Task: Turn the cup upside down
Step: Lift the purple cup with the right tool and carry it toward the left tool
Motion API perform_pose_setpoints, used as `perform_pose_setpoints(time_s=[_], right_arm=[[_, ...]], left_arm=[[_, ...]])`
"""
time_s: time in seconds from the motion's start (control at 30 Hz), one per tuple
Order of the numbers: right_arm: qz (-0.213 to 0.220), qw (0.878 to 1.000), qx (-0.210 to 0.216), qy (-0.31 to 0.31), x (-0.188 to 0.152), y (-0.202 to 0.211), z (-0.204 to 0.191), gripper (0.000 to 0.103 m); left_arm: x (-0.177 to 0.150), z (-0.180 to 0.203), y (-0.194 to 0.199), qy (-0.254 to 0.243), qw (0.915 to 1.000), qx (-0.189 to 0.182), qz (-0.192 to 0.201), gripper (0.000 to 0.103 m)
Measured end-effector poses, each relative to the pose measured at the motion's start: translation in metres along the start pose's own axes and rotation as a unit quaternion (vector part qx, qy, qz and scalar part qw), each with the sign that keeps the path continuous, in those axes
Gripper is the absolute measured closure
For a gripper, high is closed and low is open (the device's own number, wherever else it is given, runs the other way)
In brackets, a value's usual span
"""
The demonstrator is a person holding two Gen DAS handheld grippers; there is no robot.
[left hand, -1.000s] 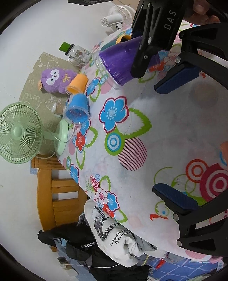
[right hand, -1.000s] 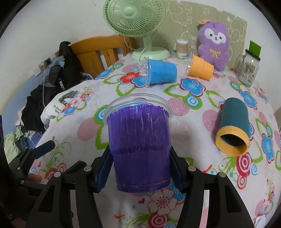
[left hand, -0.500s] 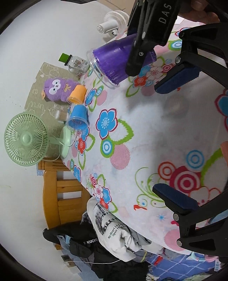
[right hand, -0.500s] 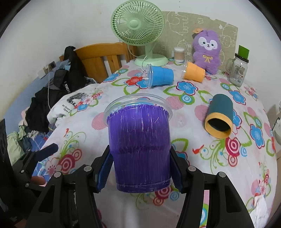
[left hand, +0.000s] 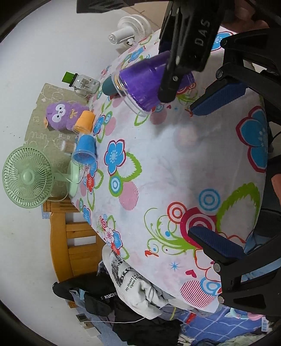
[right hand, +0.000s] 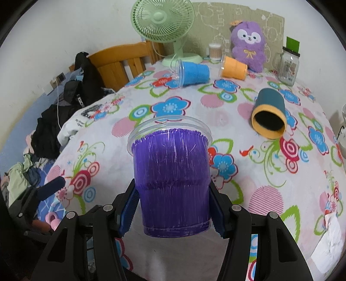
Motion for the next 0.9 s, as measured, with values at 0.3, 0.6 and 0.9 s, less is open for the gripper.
perform_pose_setpoints(time_s=[0.3, 0.6, 0.9], right_arm=[[-0.026, 1.0, 0.001, -0.005, -0.017, -0.019, 0.0, 0.04], [-0.022, 0.999, 0.012, -0.024, -0.012, -0.008, 0.005, 0.025], [0.086, 0.995, -0.007, -0.044, 0.017, 0.072, 0.041, 0.012]], left_arm=[[-0.009, 0.004, -0.004, -0.01, 0.9999, 0.002, -0.009, 0.0], [-0.009, 0.005, -0.002, -0.013, 0.9999, 0.005, -0.009, 0.0], [0.011, 0.035, 0.009, -0.034, 0.9993, -0.015, 0.011, 0.0]])
Point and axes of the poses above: each gripper's, at about its wrist camera, not at the fingertips, and y roughly against the way its jaws point, z to its right, x to its top, the point moved 9 cm from there along -y, roughly the way its jaws point, and after that the axes turned 5 degrees about -y, right-handed, at the moved point
